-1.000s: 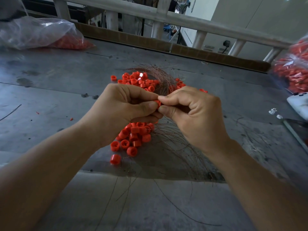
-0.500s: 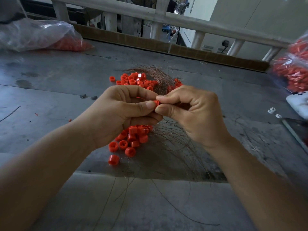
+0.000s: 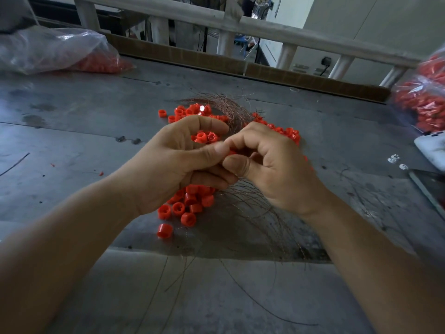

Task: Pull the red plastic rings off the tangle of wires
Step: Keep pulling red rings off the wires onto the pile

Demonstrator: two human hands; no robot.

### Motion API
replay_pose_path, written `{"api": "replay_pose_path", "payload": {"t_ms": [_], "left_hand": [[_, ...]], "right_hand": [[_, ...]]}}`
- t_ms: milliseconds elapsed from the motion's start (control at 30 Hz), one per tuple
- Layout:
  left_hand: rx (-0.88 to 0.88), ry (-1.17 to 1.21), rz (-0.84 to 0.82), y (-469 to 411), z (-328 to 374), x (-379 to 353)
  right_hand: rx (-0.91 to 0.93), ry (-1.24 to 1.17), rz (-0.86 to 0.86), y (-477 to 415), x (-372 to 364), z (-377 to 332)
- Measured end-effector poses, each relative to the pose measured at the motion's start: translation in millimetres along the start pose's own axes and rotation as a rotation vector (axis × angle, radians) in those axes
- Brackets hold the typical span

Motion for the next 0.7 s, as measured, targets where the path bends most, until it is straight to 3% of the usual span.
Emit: {"api": "replay_pose_path", "payload": {"t_ms": [167,433,700], "left_hand": [[-0.177,-0.305,0.038,3.6,9.0,-5.9],[-0.193,-0.261,-0.014,4.8,10.8,-9.2],[-0.095,-0.117,0.032,0.8,5.3,-2.1]], "right_hand": [[0.025,0.125,0.018,3.2,-1.9,-2.5],[0.036,0.164,0.082,4.7,-5.5,-6.1],[0.024,0.026,0.12,5.1,-1.5,-7.3]]}}
Point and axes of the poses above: each hand's wrist, its own y-axis away from the middle knuckle, its own x-axis out of the back of the hand, z = x × y, the point moved 7 cm from there along -y, towards the middle knuckle, and after that the axes turned 1 degree about -x, right-handed, at the moved point
